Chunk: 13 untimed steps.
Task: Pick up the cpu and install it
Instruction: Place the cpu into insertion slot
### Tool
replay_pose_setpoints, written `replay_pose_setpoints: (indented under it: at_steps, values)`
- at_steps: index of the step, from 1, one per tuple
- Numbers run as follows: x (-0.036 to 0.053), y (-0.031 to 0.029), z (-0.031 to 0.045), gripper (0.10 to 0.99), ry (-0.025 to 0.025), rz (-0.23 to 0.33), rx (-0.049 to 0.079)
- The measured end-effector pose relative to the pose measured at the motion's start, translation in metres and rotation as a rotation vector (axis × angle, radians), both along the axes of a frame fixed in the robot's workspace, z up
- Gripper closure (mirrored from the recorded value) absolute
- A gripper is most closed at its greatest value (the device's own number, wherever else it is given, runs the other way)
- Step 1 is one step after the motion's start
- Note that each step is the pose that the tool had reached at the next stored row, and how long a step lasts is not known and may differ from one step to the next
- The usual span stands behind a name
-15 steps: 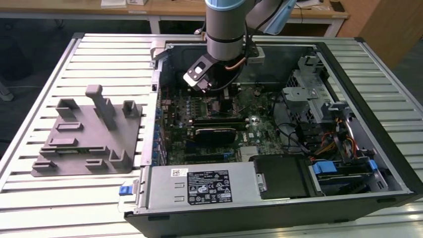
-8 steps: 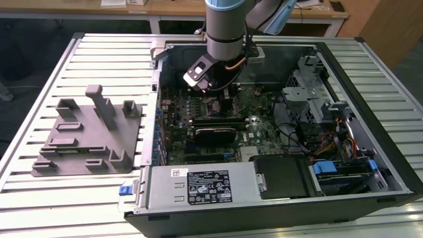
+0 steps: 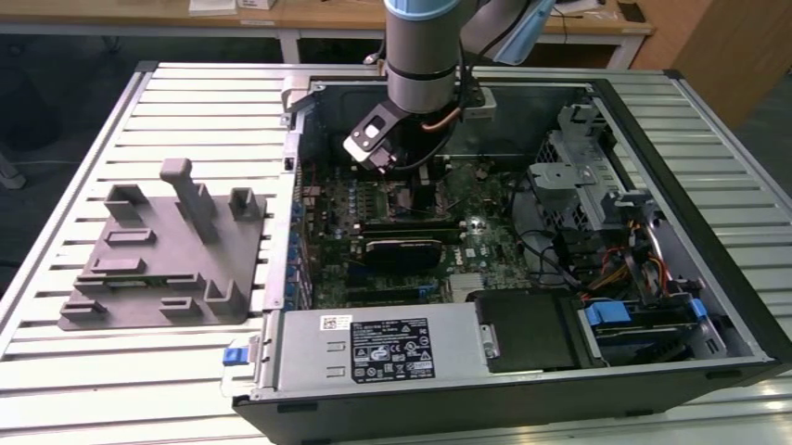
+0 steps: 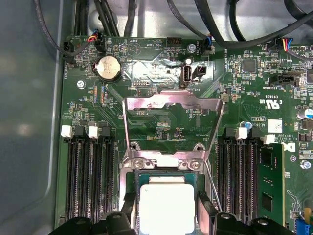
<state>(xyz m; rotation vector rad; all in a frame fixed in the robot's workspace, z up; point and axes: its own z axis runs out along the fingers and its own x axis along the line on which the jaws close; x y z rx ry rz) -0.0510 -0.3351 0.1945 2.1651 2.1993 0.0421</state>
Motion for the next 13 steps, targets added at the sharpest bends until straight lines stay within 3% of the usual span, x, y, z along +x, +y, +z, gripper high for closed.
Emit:
replay_pose_setpoints:
  at_steps: [3,4,13]
  values:
    - [0.0,0.0,0.0,0.502,0.0001,0.0,0.0]
    - [-0.0001,-0.0001,0.0001,0.561,0.0002,0.0,0.0]
    - [0.0,-0.0001,-0.0002,0.561,0.0001,0.0,0.001]
